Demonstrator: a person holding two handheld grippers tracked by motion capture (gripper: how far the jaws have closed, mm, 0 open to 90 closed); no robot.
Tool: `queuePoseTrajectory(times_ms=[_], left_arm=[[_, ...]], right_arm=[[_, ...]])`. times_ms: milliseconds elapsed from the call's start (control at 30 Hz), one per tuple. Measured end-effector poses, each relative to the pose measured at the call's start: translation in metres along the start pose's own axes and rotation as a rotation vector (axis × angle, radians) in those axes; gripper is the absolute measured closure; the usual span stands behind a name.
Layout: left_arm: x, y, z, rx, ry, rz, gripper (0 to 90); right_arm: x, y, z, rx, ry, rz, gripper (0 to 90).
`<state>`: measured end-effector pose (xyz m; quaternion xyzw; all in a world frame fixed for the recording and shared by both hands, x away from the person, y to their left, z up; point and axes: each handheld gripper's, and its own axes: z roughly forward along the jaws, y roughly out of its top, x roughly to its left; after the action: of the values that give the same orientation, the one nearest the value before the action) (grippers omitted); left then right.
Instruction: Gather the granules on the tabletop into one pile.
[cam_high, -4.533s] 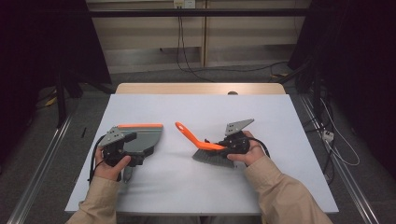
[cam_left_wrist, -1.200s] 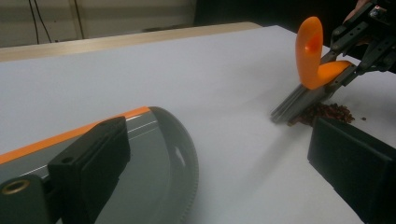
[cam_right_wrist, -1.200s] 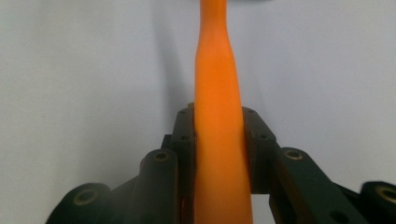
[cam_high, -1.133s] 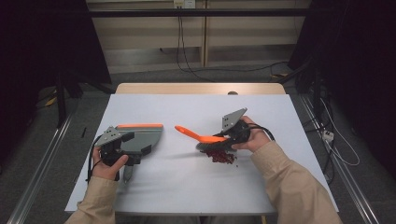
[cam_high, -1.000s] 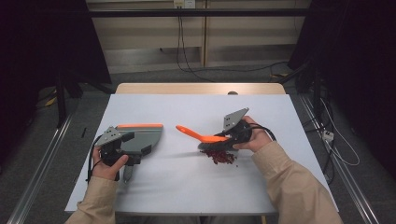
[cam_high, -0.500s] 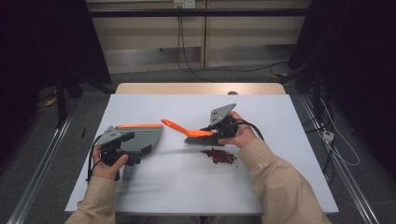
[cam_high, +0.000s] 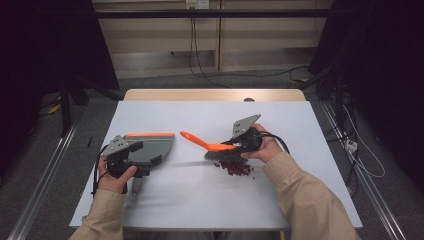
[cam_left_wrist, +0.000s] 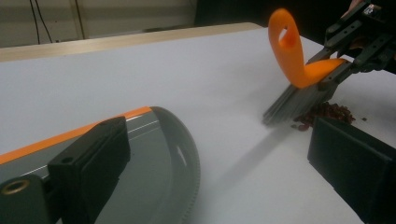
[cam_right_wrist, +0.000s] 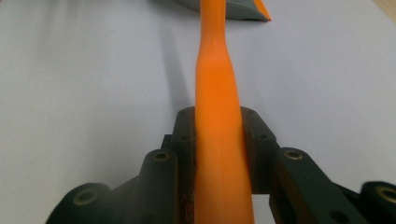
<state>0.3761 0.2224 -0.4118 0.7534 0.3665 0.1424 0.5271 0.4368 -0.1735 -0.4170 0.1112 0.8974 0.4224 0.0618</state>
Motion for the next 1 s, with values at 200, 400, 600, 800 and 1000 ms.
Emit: queuePoseTrajectory(times_ms=[200, 400, 600, 800, 1000], left_arm=[[0.000, 0.000, 0.000, -0.001, -0.001, 0.000, 5.7], [0.000, 0.000, 0.000, -0.002, -0.003, 0.001, 5.7], [0.000, 0.001, -0.001, -0.006, 0.000, -0.001, 5.7], [-0.001, 0.001, -0.002, -0.008, -0.001, 0.003, 5.7], [0.000, 0.001, -0.004, -0.004, -0.001, 0.006, 5.6]], right_arm=[[0.001, 0.009, -0.007, -0.060, -0.039, 0.070, 71.0], [0.012, 0.023, -0.007, -0.098, -0.131, 0.209, 71.0], [0.032, 0.029, 0.014, -0.164, -0.166, 0.385, 71.0], [0.045, 0.025, 0.042, -0.192, -0.167, 0.540, 71.0], [0.042, 0.011, 0.036, -0.128, -0.229, 0.583, 71.0]])
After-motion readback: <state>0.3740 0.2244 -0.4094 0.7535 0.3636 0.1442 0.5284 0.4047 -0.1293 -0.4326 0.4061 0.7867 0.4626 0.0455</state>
